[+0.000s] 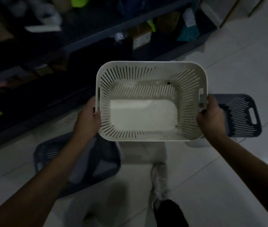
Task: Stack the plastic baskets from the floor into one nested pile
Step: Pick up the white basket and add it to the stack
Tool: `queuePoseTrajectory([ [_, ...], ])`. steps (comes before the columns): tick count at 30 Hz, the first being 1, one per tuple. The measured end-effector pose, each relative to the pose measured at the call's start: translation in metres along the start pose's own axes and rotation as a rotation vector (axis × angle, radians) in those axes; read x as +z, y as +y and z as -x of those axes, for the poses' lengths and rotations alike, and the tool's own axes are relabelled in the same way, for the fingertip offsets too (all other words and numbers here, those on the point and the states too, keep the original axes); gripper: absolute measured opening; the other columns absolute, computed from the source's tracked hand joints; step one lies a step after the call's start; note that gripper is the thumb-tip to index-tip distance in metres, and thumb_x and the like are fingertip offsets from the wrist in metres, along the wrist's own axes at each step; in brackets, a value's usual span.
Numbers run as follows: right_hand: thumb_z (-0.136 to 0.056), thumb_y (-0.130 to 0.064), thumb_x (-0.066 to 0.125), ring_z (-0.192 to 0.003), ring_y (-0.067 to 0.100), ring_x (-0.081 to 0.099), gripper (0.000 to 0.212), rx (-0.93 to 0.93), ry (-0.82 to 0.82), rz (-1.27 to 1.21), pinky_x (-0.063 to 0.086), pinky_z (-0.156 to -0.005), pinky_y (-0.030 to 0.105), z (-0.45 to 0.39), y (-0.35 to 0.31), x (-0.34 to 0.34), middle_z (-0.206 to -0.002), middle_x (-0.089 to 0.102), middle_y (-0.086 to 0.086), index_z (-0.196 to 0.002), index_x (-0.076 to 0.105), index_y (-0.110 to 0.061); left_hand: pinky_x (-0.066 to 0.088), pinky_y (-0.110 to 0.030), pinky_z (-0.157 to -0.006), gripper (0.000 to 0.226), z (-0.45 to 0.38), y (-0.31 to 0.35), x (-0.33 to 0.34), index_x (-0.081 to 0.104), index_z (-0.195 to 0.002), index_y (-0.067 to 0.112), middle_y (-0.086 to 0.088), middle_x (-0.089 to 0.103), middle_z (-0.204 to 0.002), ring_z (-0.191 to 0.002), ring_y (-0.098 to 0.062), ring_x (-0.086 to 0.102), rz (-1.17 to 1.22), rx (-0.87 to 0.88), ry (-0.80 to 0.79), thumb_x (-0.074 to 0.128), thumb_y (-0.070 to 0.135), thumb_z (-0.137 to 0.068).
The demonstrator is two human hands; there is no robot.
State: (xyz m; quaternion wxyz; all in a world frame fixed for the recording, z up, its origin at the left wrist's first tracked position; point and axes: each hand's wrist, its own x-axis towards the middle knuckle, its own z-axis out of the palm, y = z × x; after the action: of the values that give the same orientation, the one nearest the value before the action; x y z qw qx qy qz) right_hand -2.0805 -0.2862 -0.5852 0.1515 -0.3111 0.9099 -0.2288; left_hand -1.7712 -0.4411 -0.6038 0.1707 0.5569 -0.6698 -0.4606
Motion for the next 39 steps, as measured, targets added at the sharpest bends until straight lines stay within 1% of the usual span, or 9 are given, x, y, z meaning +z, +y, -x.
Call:
queuePoseTrajectory([
  [6, -0.085, -0.004, 0.042, -0.089, 0.04, 0.064, 0.05, -0.104, -0.041, -0.024, 0.054, -0.077, 0.054, 0.091, -0.109, 0.025, -0.104, 0.066, 0.02, -0.134, 0.042, -0.015, 0.043, -0.026, -0.084, 0.044, 0.063, -0.043, -0.14, 0.049, -0.137, 0.035, 0.016, 0.061, -0.115, -0.105, -0.009, 0.059, -0.066, -0.028, 0.084, 0.048, 0.017, -0.097],
  [14, -0.087, -0.002, 0.048, -0.07, 0.027, 0.062, 0.039, -0.236, -0.222, -0.022, 0.053, -0.063, 0.038, 0.199, -0.19, 0.071, -0.092, 0.067, 0.01, -0.125, 0.05, -0.012, 0.045, -0.024, -0.075, 0.042, 0.162, -0.121, -0.26, 0.052, -0.135, 0.036, 0.008, 0.064, -0.117, -0.098, -0.012, 0.061, -0.12, -0.145, 0.123, 0.045, 0.015, -0.098],
  [18, -0.084, 0.002, 0.045, -0.071, 0.026, 0.061, 0.039, -0.265, -0.277, 0.002, 0.047, -0.062, 0.031, 0.22, -0.192, 0.086, -0.092, 0.067, 0.011, -0.121, 0.053, -0.009, 0.035, -0.006, -0.062, 0.046, 0.189, -0.143, -0.264, 0.052, -0.135, 0.034, 0.009, 0.062, -0.109, -0.079, 0.003, 0.055, -0.136, -0.223, 0.151, 0.044, 0.009, -0.097],
  [20, -0.083, 0.003, 0.044, -0.075, 0.028, 0.062, 0.04, -0.274, -0.294, 0.028, 0.046, -0.064, 0.031, 0.22, -0.188, 0.086, -0.096, 0.068, 0.013, -0.12, 0.053, -0.008, 0.036, -0.005, -0.062, 0.047, 0.195, -0.149, -0.257, 0.051, -0.136, 0.036, 0.012, 0.063, -0.107, -0.079, 0.013, 0.052, -0.114, -0.236, 0.153, 0.044, 0.009, -0.097],
  [24, -0.082, 0.002, 0.042, -0.078, 0.031, 0.062, 0.038, -0.281, -0.311, 0.084, 0.048, -0.067, 0.034, 0.212, -0.179, 0.084, -0.1, 0.069, 0.013, -0.117, 0.053, -0.01, 0.036, -0.008, -0.062, 0.048, 0.198, -0.151, -0.238, 0.051, -0.136, 0.037, 0.012, 0.062, -0.106, -0.081, -0.002, 0.057, -0.102, -0.287, 0.154, 0.043, 0.01, -0.097],
  [26, -0.084, 0.002, 0.042, -0.076, 0.027, 0.059, 0.036, -0.28, -0.339, 0.1, 0.048, -0.067, 0.034, 0.206, -0.176, 0.085, -0.102, 0.069, 0.012, -0.116, 0.053, -0.011, 0.037, -0.011, -0.063, 0.047, 0.198, -0.153, -0.229, 0.051, -0.135, 0.037, 0.013, 0.062, -0.103, -0.081, 0.001, 0.058, -0.087, -0.3, 0.16, 0.043, 0.01, -0.096],
  [31, -0.085, 0.002, 0.042, -0.074, 0.024, 0.055, 0.037, -0.288, -0.372, 0.139, 0.043, -0.062, 0.029, 0.193, -0.168, 0.093, -0.104, 0.069, 0.013, -0.118, 0.052, -0.011, 0.042, -0.019, -0.066, 0.046, 0.194, -0.164, -0.213, 0.049, -0.135, 0.038, 0.014, 0.064, -0.105, -0.093, -0.008, 0.063, -0.064, -0.342, 0.142, 0.044, 0.014, -0.097],
  [34, -0.085, 0.003, 0.042, -0.076, 0.023, 0.057, 0.039, -0.278, -0.39, 0.125, 0.045, -0.068, 0.031, 0.186, -0.164, 0.101, -0.105, 0.069, 0.013, -0.121, 0.051, -0.012, 0.04, -0.02, -0.067, 0.046, 0.191, -0.165, -0.205, 0.048, -0.136, 0.037, 0.013, 0.062, -0.105, -0.085, -0.002, 0.057, -0.077, -0.37, 0.143, 0.043, 0.012, -0.098],
  [39, -0.086, -0.002, 0.047, -0.075, 0.028, 0.065, 0.037, -0.294, -0.381, 0.144, 0.056, -0.067, 0.04, 0.186, -0.161, 0.113, -0.1, 0.069, 0.01, -0.121, 0.048, -0.014, 0.045, -0.03, -0.077, 0.044, 0.19, -0.176, -0.195, 0.048, -0.136, 0.036, 0.009, 0.065, -0.108, -0.094, -0.014, 0.061, -0.082, -0.41, 0.154, 0.04, 0.015, -0.098],
])
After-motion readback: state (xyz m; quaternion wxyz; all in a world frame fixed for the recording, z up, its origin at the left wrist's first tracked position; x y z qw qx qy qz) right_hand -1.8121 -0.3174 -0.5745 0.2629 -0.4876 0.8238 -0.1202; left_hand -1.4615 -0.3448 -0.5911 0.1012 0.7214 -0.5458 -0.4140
